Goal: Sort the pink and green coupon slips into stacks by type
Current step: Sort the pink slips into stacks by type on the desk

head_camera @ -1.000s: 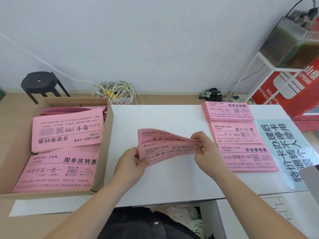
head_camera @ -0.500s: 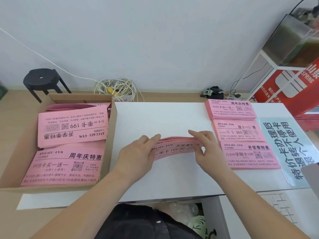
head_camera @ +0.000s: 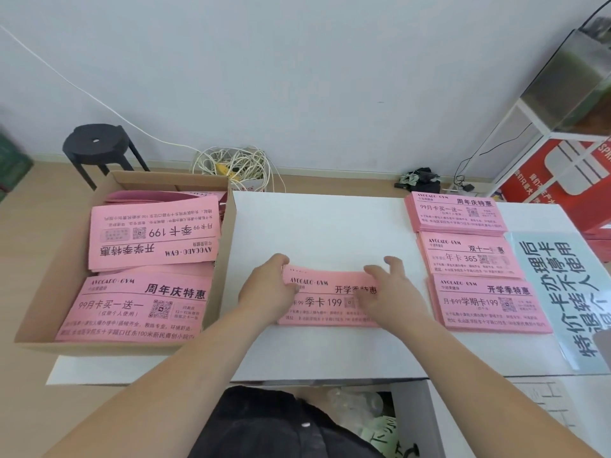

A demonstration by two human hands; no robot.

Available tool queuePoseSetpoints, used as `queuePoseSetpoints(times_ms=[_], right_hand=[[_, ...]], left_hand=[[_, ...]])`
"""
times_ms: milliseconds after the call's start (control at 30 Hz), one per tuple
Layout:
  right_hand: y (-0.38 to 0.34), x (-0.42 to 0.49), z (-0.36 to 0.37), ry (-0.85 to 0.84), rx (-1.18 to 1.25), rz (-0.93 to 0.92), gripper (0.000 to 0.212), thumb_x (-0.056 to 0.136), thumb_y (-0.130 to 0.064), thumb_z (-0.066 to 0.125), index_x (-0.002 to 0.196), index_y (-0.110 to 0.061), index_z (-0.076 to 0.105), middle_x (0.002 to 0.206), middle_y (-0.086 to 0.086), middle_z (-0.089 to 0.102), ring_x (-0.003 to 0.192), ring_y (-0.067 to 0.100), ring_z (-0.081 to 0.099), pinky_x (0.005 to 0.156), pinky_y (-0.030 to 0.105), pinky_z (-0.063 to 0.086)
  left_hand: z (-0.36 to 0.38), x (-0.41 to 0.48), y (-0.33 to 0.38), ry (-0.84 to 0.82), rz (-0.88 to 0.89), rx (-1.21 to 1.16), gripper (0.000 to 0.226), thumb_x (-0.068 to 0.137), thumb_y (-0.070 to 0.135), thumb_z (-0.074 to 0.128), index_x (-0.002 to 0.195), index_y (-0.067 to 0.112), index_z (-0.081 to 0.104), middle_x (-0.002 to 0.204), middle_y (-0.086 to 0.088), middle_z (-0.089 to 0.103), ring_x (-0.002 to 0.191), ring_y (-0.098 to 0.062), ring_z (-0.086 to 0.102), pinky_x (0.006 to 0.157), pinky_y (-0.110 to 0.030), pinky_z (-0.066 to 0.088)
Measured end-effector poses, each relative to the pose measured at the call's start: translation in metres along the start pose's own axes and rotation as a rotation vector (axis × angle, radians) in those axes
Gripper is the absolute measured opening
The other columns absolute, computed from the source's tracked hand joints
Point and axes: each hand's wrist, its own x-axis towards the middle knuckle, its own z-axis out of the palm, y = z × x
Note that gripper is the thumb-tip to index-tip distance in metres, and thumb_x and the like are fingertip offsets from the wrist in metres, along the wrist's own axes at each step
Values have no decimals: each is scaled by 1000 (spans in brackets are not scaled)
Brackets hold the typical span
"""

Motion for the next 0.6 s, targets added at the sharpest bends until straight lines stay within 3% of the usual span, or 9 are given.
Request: queuePoseSetpoints(times_ms=[33, 100, 200, 333, 400, 433, 500, 533, 600], right_hand=[[-4, -2, 4, -49, -76, -40, 69, 90, -52, 65, 152, -34, 40, 165, 1, 11, 144, 28, 33, 113, 46, 40], [-10, -4, 10, -96, -226, -150, 93, 77, -67, 69, 156, -42, 27, 169, -4, 1, 156, 31, -3, 127, 50, 12], [-11, 0, 13, -77, -381, -180, 107, 66, -80, 68, 156, -44, 23, 171, -1, -3, 154, 35, -22, 123, 58, -14], [-15, 17, 5, -134, -367, -223, 99, 66, -73, 75, 149, -35, 38, 170, -4, -1, 156, 26, -16, 127, 51, -2], [-18, 23, 3, -144, -338, -254, 94, 64, -67, 81, 141, -29, 44, 167, -7, 14, 156, 20, 0, 127, 43, 10], [-18, 24, 3, -140, -303, -251, 91, 60, -63, 85, 135, -28, 47, 160, -10, 28, 153, 17, 15, 122, 37, 23], [-15, 24, 5, -96, -215, -222, 87, 52, -60, 89, 124, -32, 49, 134, -20, 46, 134, 10, 37, 96, 29, 40], [-12, 23, 6, -72, -179, -212, 88, 49, -61, 90, 123, -35, 49, 127, -24, 47, 127, 8, 40, 88, 28, 41], [-7, 23, 9, -36, -149, -223, 95, 48, -66, 87, 130, -39, 48, 127, -26, 46, 125, 7, 38, 88, 29, 43]], left_hand=[[3, 1, -1, 16, -8, 31, 57, 94, 29, 67, 146, 26, 43, 115, 0, 66, 102, -22, 64, 85, -37, 56], [4, -3, -2, 75, 12, 32, 69, 93, 28, 66, 153, 26, 32, 133, -1, 55, 116, -23, 57, 93, -39, 52], [8, -19, -13, 128, 45, 35, 73, 90, 29, 69, 153, 26, 32, 138, 1, 48, 125, -22, 47, 100, -40, 47], [13, -34, -23, 137, 70, -8, 67, 87, 25, 74, 147, 23, 45, 138, 5, 51, 129, -19, 38, 98, -26, 33], [18, -37, -21, 112, 32, -134, 74, 86, 23, 77, 151, 24, 42, 138, 9, 50, 132, -14, 38, 102, -22, 31], [20, -38, -19, 109, -5, -227, 76, 85, 23, 77, 152, 26, 41, 138, 10, 49, 133, -11, 40, 105, -23, 33], [26, -42, -17, 147, -22, -346, 71, 86, 22, 76, 149, 30, 45, 133, 18, 48, 133, -8, 43, 112, -27, 37], [27, -47, -13, 169, 21, -341, 66, 87, 20, 75, 146, 32, 48, 128, 26, 46, 132, -5, 41, 114, -28, 37], [31, -59, -2, 158, 177, -278, 58, 90, 18, 70, 143, 34, 52, 126, 40, 37, 133, 2, 36, 117, -24, 32]])
